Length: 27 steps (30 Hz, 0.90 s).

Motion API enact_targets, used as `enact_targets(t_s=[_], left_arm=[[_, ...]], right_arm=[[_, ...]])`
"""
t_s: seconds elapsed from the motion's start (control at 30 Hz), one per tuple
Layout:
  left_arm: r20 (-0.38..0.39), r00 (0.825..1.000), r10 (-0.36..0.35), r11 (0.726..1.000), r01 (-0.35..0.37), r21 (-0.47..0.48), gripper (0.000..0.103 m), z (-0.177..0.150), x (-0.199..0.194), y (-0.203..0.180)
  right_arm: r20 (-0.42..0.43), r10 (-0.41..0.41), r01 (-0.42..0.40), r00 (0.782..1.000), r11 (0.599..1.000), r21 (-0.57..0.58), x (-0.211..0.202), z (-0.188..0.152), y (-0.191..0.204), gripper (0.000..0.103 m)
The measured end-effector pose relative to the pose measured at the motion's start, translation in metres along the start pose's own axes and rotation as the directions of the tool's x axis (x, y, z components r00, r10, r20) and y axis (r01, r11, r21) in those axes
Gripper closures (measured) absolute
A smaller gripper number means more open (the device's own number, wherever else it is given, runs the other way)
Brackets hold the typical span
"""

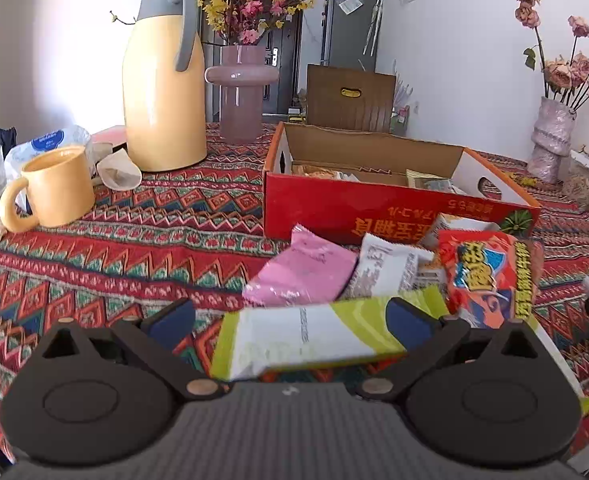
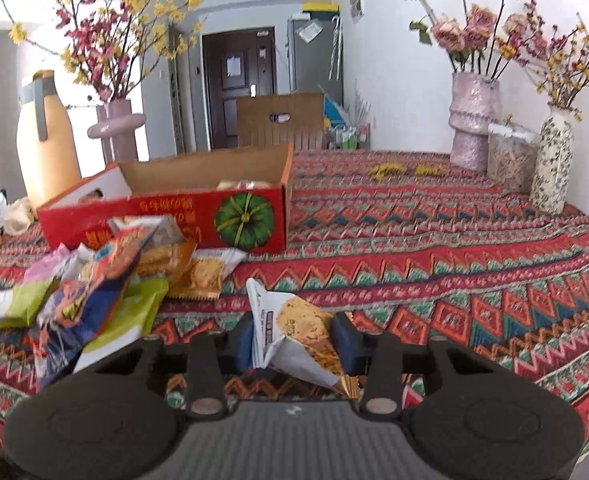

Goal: Organize snacks
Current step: 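Grasp a white cookie packet with the right tool while the left tool grasps a pink packet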

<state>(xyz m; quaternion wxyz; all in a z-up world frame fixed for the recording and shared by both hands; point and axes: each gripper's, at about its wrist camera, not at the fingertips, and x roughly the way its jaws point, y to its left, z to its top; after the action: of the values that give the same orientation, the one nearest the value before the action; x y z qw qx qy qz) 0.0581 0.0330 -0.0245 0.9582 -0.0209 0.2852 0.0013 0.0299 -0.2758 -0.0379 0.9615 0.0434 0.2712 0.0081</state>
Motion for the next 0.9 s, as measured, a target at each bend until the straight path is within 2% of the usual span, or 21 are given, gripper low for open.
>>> enact_targets(t_s=[0.23,0.47,0.7,0.8,0.87,0.9], left_arm=[[-0.062,0.996,0.069,0.995,-0.064,0.074,0.0,0.027,0.036,-0.001],[-0.135,0.99,0.049,0.984,-0.025,0.176,0.0,0.043,0.071,-0.012],[-0.185,0.982,0.042,0.981,-0.006,0.192,0.0,0.047,0.096,-0.016],[-0.205,0.979,0.014,0.984,0.023,0.178,0.008,0.049,0.102,-0.014],[-0.238,0.971,-0.01,0.985,0.051,0.166,0.026,0.049,0.108,-0.014],[-0.262,0.965,-0.025,0.986,0.067,0.152,0.031,0.048,0.112,-0.012]], right_arm=[[0.022,-0.017,0.016,1.0,1.0,0.015,0.002,0.006,-0.005,0.063],[0.018,-0.035,0.035,0.999,0.999,0.032,0.01,0.009,-0.009,0.063],[0.002,-0.052,0.051,0.999,0.998,0.042,0.021,0.012,-0.013,0.063],[-0.004,-0.057,0.057,0.998,0.998,0.038,0.027,0.014,-0.014,0.063],[-0.005,-0.059,0.06,0.998,0.998,0.034,0.03,0.016,-0.015,0.063],[-0.005,-0.059,0.059,0.998,0.998,0.032,0.031,0.017,-0.015,0.063]])
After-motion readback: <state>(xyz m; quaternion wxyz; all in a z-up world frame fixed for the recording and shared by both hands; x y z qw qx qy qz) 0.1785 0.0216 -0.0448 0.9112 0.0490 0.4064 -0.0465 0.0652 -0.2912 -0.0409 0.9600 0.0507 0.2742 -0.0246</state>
